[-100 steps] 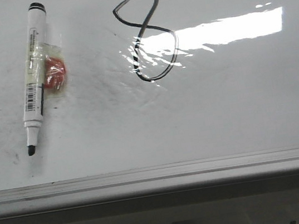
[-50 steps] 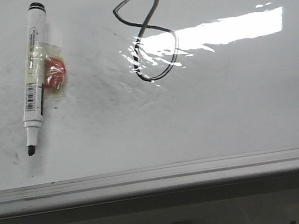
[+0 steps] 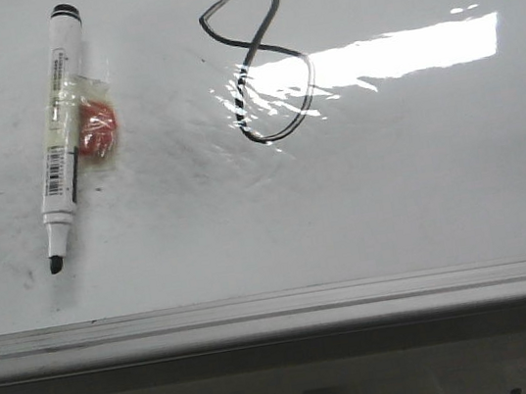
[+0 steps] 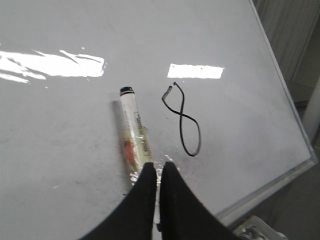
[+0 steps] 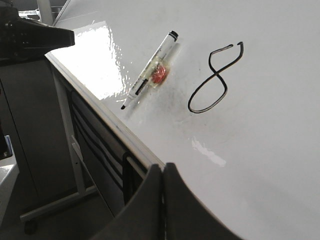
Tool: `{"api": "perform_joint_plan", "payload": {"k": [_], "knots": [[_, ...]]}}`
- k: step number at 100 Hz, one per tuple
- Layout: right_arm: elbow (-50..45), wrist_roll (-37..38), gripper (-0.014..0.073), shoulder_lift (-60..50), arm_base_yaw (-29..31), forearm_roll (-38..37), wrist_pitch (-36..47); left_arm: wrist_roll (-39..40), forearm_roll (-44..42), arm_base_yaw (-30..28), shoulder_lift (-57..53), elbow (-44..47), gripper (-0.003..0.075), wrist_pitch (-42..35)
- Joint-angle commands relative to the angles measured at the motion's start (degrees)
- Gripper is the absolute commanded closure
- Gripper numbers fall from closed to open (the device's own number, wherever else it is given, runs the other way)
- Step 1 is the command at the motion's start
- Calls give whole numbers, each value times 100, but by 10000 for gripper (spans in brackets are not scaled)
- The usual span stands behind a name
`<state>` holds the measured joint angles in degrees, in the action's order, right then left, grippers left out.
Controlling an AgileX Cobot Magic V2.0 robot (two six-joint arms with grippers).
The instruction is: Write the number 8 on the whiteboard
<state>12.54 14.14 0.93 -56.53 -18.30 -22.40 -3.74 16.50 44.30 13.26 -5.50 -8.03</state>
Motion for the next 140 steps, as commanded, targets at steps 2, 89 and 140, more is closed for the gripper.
{"api": "perform_joint_plan", "payload": {"k": [2, 89, 140], "knots": [[139, -13, 657, 59, -9, -118, 445, 41, -416, -502, 38, -76, 741, -497], [139, -13, 657, 59, -9, -118, 445, 645, -1814, -4273, -1502, 738, 741, 2176], [139, -13, 657, 59, -9, -118, 445, 463, -1787, -4273, -1502, 738, 741, 2429]]}}
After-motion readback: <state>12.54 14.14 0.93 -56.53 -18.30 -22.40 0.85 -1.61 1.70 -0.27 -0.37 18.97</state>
